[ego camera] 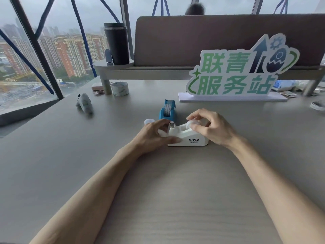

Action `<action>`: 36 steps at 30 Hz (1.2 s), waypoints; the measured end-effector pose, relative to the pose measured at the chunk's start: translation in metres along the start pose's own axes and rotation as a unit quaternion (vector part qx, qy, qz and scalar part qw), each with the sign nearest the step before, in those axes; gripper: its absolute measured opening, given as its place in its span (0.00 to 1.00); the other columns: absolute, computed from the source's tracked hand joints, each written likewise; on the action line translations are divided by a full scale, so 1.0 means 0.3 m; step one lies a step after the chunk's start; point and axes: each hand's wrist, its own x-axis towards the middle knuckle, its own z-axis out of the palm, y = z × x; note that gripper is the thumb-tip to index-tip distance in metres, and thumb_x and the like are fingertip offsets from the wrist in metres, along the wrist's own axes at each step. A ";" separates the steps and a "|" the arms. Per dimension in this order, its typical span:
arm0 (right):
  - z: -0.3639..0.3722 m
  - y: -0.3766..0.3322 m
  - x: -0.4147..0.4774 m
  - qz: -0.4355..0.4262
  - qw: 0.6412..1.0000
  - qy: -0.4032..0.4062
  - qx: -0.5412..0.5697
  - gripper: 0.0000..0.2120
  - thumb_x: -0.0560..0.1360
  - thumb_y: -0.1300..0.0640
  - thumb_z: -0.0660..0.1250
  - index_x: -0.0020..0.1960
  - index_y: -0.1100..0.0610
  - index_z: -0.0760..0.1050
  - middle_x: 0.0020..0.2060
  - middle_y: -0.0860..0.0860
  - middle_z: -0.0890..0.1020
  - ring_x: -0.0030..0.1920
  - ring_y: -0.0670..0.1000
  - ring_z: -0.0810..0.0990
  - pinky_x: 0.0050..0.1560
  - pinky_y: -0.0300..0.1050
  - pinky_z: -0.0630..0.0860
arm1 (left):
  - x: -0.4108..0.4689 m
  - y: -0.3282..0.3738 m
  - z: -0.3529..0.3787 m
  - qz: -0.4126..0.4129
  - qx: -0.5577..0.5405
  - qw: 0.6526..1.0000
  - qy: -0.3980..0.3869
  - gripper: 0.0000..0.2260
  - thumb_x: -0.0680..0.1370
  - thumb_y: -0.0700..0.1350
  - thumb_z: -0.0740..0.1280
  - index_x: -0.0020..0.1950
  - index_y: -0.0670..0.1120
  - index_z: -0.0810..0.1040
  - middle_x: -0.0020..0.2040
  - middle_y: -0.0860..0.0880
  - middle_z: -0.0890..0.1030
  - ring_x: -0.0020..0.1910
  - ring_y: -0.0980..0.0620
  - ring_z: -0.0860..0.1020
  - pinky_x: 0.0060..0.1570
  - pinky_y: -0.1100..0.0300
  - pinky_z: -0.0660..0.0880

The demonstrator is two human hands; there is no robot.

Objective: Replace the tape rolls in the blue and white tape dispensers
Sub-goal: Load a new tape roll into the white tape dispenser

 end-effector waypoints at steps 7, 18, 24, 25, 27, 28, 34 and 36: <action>-0.020 -0.021 0.008 -0.045 0.998 0.023 -0.046 0.05 0.72 0.59 0.72 0.46 0.52 0.85 0.40 0.46 0.84 0.35 0.36 0.77 0.35 0.25 0.68 | 0.011 -0.018 -0.005 0.006 -0.009 1.000 -0.012 0.22 0.65 0.61 0.76 0.55 0.53 0.80 0.48 0.51 0.83 0.46 0.53 0.81 0.42 0.62 0.75; -0.020 0.007 0.017 -0.046 0.997 0.055 -0.031 0.06 0.73 0.61 0.71 0.45 0.52 0.85 0.41 0.45 0.84 0.42 0.48 0.81 0.44 0.39 0.75 | 0.011 -0.025 -0.010 0.016 0.010 1.000 -0.017 0.22 0.66 0.61 0.75 0.55 0.52 0.79 0.49 0.50 0.82 0.46 0.52 0.80 0.40 0.66 0.74; 0.001 -0.026 0.024 -0.054 0.974 0.198 0.100 0.05 0.74 0.60 0.70 0.48 0.54 0.83 0.41 0.46 0.85 0.41 0.42 0.81 0.45 0.31 0.75 | -0.001 -0.025 -0.011 0.013 0.093 0.994 0.051 0.26 0.66 0.63 0.72 0.60 0.53 0.76 0.53 0.51 0.80 0.51 0.50 0.77 0.53 0.52 0.76; 0.008 -0.033 0.027 -0.049 0.970 0.209 0.119 0.05 0.74 0.60 0.70 0.48 0.54 0.83 0.41 0.45 0.84 0.42 0.42 0.81 0.46 0.33 0.76 | -0.006 -0.017 -0.010 0.030 0.102 0.992 0.073 0.28 0.67 0.61 0.74 0.63 0.52 0.74 0.57 0.52 0.79 0.52 0.51 0.76 0.54 0.53 0.75; 0.030 -0.045 0.030 -0.029 0.963 0.217 0.155 0.05 0.74 0.61 0.70 0.48 0.54 0.83 0.40 0.47 0.85 0.41 0.45 0.82 0.46 0.42 0.80 | -0.014 0.006 -0.006 0.069 0.104 0.984 0.130 0.31 0.68 0.58 0.75 0.66 0.51 0.69 0.59 0.53 0.78 0.52 0.54 0.75 0.52 0.56 0.73; 0.043 -0.051 0.030 -0.017 0.961 0.215 0.173 0.06 0.74 0.62 0.69 0.48 0.55 0.83 0.40 0.47 0.85 0.40 0.46 0.82 0.46 0.48 0.82 | -0.018 0.021 -0.005 0.090 0.105 0.977 0.160 0.32 0.67 0.59 0.75 0.66 0.51 0.67 0.59 0.53 0.77 0.51 0.55 0.74 0.49 0.59 0.72; 0.108 -0.102 0.017 -0.014 0.963 0.177 0.204 0.06 0.74 0.61 0.70 0.48 0.54 0.84 0.40 0.48 0.86 0.40 0.48 0.84 0.47 0.52 0.82 | -0.034 0.105 0.014 0.199 0.161 0.936 0.240 0.19 0.70 0.58 0.73 0.54 0.49 0.74 0.46 0.53 0.77 0.46 0.57 0.73 0.40 0.63 0.70; 0.121 -0.115 0.012 -0.013 0.965 0.165 0.206 0.05 0.74 0.60 0.71 0.48 0.55 0.84 0.40 0.50 0.86 0.41 0.49 0.84 0.46 0.50 0.83 | -0.034 0.104 0.021 0.209 0.163 0.930 0.253 0.16 0.71 0.56 0.73 0.51 0.49 0.76 0.43 0.53 0.77 0.44 0.56 0.74 0.38 0.61 0.71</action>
